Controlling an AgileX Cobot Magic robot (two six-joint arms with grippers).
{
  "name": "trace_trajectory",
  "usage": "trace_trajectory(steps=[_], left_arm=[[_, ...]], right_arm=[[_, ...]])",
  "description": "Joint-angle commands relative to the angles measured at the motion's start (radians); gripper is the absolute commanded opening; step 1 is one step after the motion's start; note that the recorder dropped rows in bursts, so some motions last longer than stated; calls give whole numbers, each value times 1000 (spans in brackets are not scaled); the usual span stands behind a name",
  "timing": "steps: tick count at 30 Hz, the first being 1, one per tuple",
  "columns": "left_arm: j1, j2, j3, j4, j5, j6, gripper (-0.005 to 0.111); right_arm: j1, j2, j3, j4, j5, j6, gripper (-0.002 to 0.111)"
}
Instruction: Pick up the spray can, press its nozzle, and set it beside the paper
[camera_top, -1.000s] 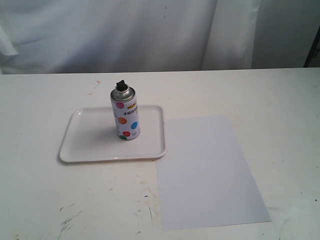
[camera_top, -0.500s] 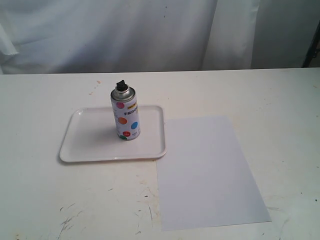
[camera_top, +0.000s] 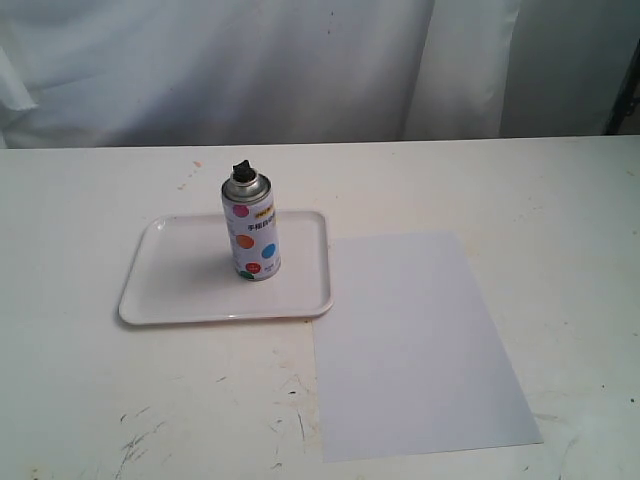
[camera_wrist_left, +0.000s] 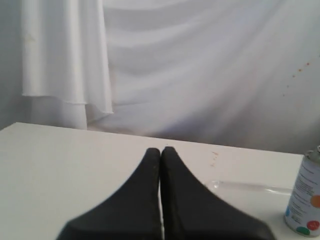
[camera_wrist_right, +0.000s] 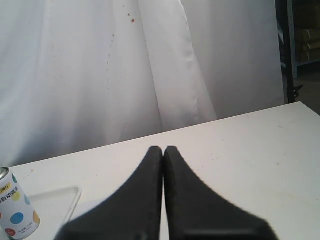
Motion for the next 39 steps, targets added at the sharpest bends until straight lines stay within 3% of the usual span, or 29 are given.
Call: trace_trajectory(steps=[1, 16, 24, 39], left_arm=[[-71, -4, 5, -47, 75, 47, 0], [-65, -17, 54, -36, 157, 64, 0], [-20, -17, 54, -36, 157, 56, 0], [-20, -17, 54, -38, 145, 57, 0]], right_arm=[[-9, -4, 4, 4, -6, 2, 0], [-9, -4, 4, 4, -6, 2, 0], [-9, -4, 4, 4, -6, 2, 0], [-9, -4, 4, 4, -6, 2, 0]])
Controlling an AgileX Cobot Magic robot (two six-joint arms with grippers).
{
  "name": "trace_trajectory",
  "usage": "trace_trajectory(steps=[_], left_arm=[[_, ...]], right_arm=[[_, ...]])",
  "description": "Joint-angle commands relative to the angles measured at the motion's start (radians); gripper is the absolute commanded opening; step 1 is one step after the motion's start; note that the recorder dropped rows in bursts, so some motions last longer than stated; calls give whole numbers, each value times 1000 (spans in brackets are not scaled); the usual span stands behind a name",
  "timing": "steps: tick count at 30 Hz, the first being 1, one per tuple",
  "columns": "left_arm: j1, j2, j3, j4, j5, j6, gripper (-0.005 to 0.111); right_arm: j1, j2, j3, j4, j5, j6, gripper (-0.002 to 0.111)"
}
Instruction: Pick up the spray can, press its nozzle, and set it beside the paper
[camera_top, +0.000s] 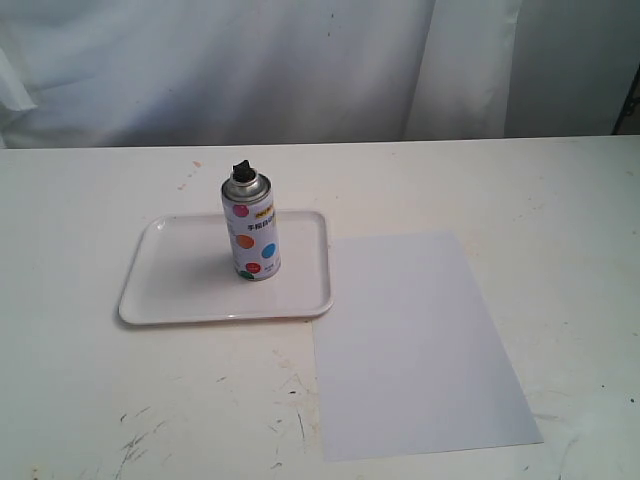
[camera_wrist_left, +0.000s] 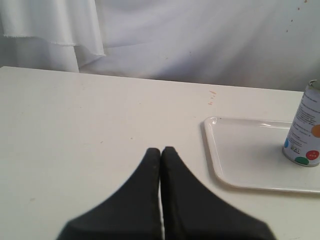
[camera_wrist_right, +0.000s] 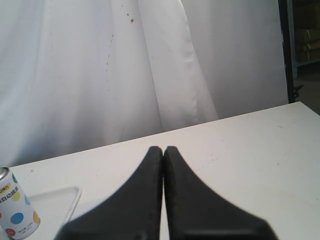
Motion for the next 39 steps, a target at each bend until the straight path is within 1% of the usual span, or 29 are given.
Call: trace_trajectory(steps=[1, 5, 7, 17, 25, 26, 30, 31, 32, 35, 39], left_arm=[[3, -5, 5, 1, -14, -2, 0], [3, -5, 5, 1, -14, -2, 0], [3, -5, 5, 1, -14, -2, 0], [3, -5, 5, 1, -14, -2, 0], [3, -5, 5, 1, -14, -2, 0], [3, -5, 5, 1, -14, -2, 0], [3, -5, 5, 1, -14, -2, 0], [3, -5, 5, 1, -14, -2, 0], [3, -5, 5, 1, -14, -2, 0], [3, -5, 5, 1, -14, -2, 0], [3, -5, 5, 1, -14, -2, 0]], right_arm=[[-9, -4, 4, 4, -6, 2, 0], [47, -4, 4, 4, -6, 2, 0], [59, -4, 4, 4, -6, 2, 0], [70, -4, 4, 4, -6, 1, 0], [70, -4, 4, -173, -13, -7, 0], [65, -4, 4, -238, -13, 33, 0], [7, -4, 4, -603, 4, 456, 0], [-10, -4, 4, -679, 15, 538, 0], [-26, -4, 4, -720, 25, 580, 0], [-52, -4, 4, -748, 59, 588, 0], [-52, -24, 10, -749, 145, 570, 0]])
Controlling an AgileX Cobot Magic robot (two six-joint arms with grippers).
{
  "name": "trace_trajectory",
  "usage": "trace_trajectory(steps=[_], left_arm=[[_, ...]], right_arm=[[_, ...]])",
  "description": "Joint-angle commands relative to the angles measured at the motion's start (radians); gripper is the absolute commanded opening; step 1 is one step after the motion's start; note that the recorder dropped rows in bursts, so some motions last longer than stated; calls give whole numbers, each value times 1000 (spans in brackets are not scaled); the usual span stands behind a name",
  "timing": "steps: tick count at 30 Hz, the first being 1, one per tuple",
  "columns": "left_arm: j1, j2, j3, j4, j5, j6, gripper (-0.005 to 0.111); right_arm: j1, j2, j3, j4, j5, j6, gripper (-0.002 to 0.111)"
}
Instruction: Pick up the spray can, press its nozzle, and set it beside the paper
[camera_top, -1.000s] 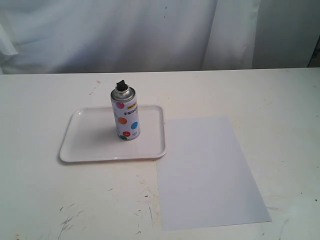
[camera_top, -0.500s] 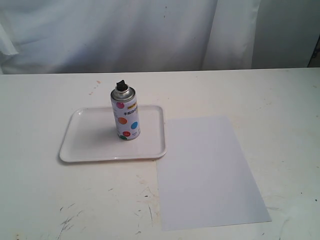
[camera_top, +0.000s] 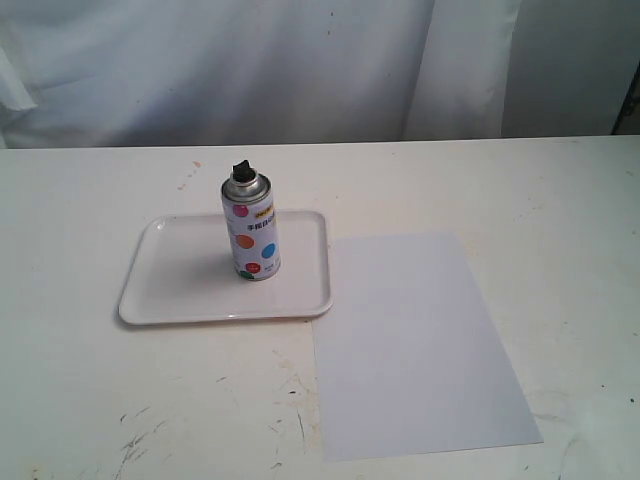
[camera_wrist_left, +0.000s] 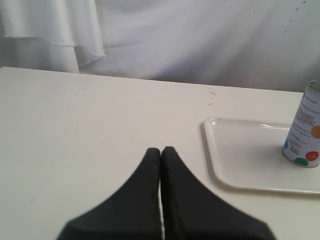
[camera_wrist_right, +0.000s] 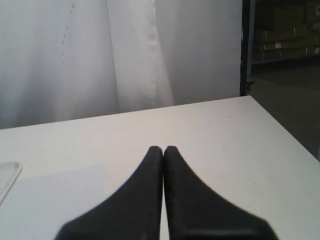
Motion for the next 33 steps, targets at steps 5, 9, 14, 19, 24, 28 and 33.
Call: trace_trajectory(steps=[5, 9, 14, 19, 24, 28, 33], left_arm=[[3, -5, 5, 1, -12, 0, 0], [3, -5, 5, 1, -12, 0, 0], [3, -5, 5, 1, -12, 0, 0], [3, -5, 5, 1, -12, 0, 0], [3, -5, 5, 1, -12, 0, 0], [3, -5, 5, 1, -12, 0, 0], [3, -5, 5, 1, -12, 0, 0]], right_arm=[[-9, -103, 90, -31, 73, 19, 0], [-9, -120, 90, -31, 160, 29, 0], [-9, -120, 90, -33, 166, 8, 0], [-9, -120, 90, -33, 166, 8, 0], [-9, -120, 90, -33, 166, 8, 0], [-9, -120, 90, -33, 166, 13, 0], [-9, -120, 90, -33, 166, 15, 0]])
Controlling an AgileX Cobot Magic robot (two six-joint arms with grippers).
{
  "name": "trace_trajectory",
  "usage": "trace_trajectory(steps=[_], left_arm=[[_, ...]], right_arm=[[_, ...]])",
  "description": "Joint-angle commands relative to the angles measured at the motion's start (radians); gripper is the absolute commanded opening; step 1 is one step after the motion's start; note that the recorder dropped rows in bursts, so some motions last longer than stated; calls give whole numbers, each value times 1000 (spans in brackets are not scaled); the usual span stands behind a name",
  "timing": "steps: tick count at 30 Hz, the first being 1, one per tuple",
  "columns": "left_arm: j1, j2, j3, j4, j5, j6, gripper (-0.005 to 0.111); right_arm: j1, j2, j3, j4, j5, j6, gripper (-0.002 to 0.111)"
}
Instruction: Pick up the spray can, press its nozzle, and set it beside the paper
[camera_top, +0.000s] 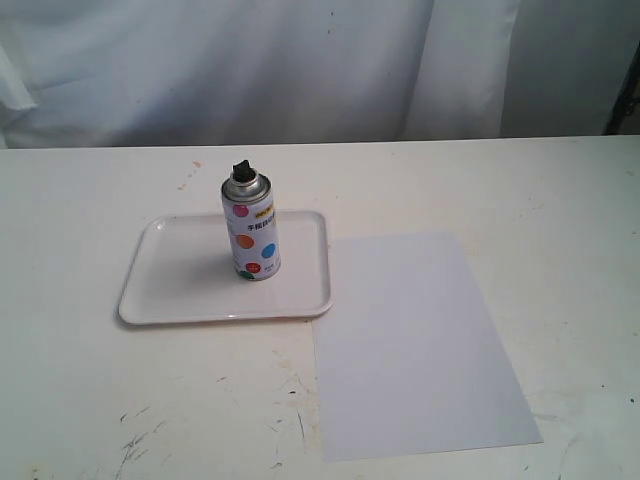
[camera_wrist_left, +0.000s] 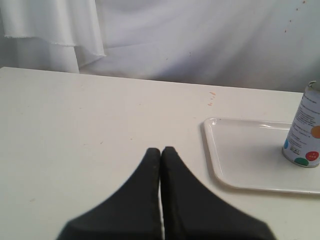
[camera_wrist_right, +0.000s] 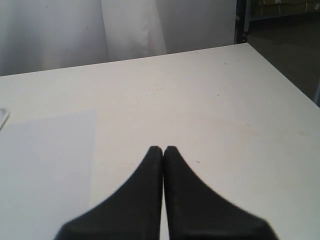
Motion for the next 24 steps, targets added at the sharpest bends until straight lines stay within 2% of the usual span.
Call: trace_trajectory(steps=[1, 24], left_arm=[[3, -5, 5, 1, -12, 0, 0], [3, -5, 5, 1, -12, 0, 0]], right_arm=[[-5, -6, 3, -11, 1, 0, 0], [-5, -6, 3, 8, 1, 4, 0]])
